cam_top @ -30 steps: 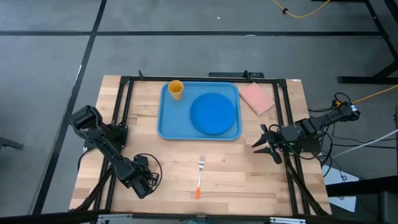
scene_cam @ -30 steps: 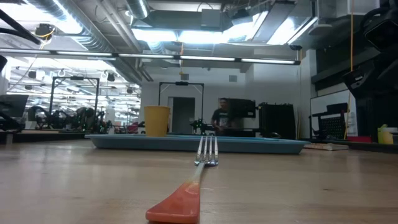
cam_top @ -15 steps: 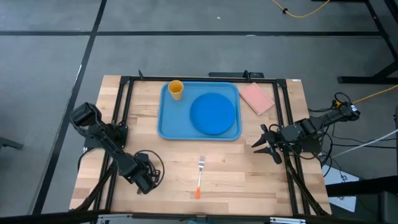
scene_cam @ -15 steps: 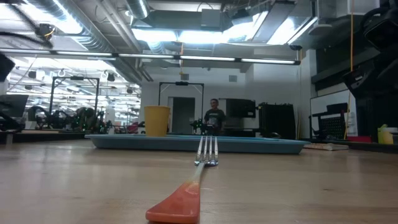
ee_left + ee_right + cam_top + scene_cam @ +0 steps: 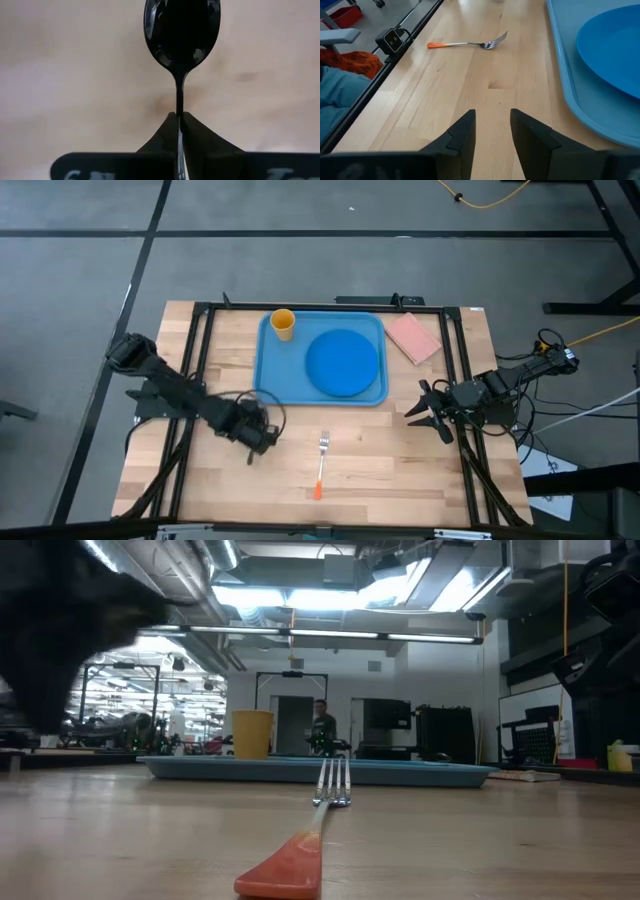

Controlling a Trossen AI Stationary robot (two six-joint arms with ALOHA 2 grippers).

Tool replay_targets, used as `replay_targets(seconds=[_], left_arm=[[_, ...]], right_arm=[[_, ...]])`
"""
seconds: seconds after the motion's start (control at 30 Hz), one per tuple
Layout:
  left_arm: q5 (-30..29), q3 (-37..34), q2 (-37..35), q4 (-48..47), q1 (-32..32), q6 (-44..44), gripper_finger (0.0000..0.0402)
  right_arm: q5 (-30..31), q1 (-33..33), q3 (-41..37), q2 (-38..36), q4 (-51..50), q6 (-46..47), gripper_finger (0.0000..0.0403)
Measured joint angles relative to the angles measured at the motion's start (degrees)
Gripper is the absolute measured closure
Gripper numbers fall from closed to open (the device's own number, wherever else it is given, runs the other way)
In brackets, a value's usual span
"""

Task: Pick and place plate/cup/fork/spoon on tray
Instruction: Put the black spoon on the blue tray to the left of the blue plate

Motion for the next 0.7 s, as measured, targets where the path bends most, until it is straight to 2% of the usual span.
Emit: replay_targets(seconds=[0.3, 0.57, 0.7], left_arm=[[1.4, 0.0, 0.0, 0.5, 15.3, 12.4, 0.0399], [6.1, 0.1, 0.0, 11.8, 28.8, 23.8, 0.0398], [6.4, 0.1, 0.0, 12.0, 35.0, 28.7, 0.0399]], right_arm=[[0.0, 0.0, 0.0, 0.0, -0.1, -0.2, 0.0276], [-3.9, 0.0, 0.0, 0.0, 0.3, -2.9, 0.0276], [-4.4, 0.0, 0.0, 0.0, 0.4, -2.9, 0.0276]])
